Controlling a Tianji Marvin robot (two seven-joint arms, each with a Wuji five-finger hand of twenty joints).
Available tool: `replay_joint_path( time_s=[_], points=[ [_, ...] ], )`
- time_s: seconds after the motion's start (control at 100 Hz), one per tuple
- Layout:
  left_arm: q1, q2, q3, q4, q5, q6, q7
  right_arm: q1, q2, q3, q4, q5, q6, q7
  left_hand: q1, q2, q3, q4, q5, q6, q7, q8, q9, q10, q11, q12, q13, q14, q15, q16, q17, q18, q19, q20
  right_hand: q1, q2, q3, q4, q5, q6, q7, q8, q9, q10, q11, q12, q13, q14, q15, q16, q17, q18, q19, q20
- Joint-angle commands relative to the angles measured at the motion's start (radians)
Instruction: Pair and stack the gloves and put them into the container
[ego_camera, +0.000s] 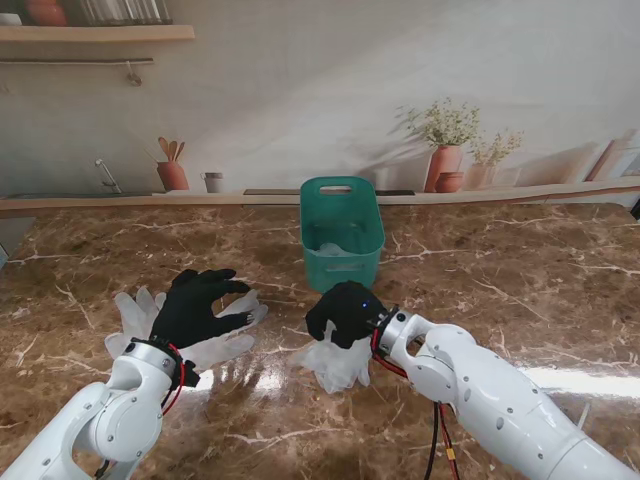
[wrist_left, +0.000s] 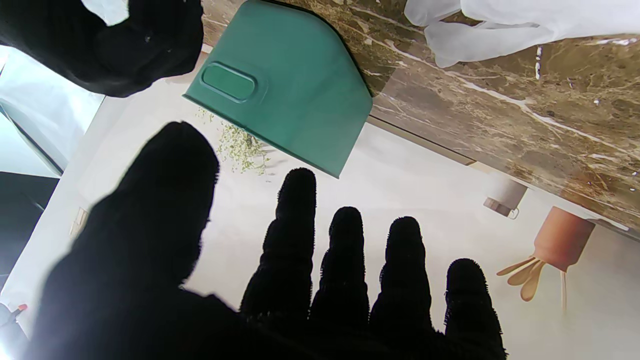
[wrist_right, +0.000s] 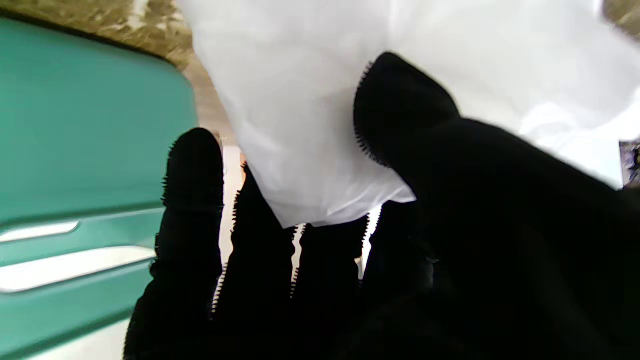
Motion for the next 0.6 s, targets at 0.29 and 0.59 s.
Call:
replay_joint_path(
  time_s=[0.29,0.59],
  points=[
    [-0.007,0.0,0.02,0.014,-0.005,-0.004,0.003,-0.144,0.042,0.108,-0.008,-0.113,-0.037,-0.093,0.017,0.04,-0.031,0.025,0.012,-0.019,0.004,0.01,0.002,-0.018,-0.021,-0.011,-0.007,-0.041,-0.032,-0.009,-0.019,0.0,-0.041,0.013,0.004,-0.057,0.037,-0.045,0.047,-0.033,0.02,0.022,0.034,-0.036,0.006,0.032,-0.014,-0.034,-0.016,0.024,-0.049,-0.012,0.003,-0.012],
    [-0.012,0.001,0.022,0.017,-0.005,-0.01,0.003,-0.221,0.054,0.193,-0.044,-0.099,-0.047,0.029,0.021,0.04,-0.029,0.026,0.011,-0.017,0.003,0.009,0.003,-0.017,-0.019,-0.011,-0.006,-0.041,-0.031,-0.009,-0.017,-0.001,-0.042,0.016,-0.148,-0.063,0.034,-0.076,-0.019,-0.034,0.019,-0.026,-0.293,0.02,-0.12,-0.146,-0.425,-0.063,-0.185,-0.114,-0.251,-0.044,-0.125,0.014]
  ],
)
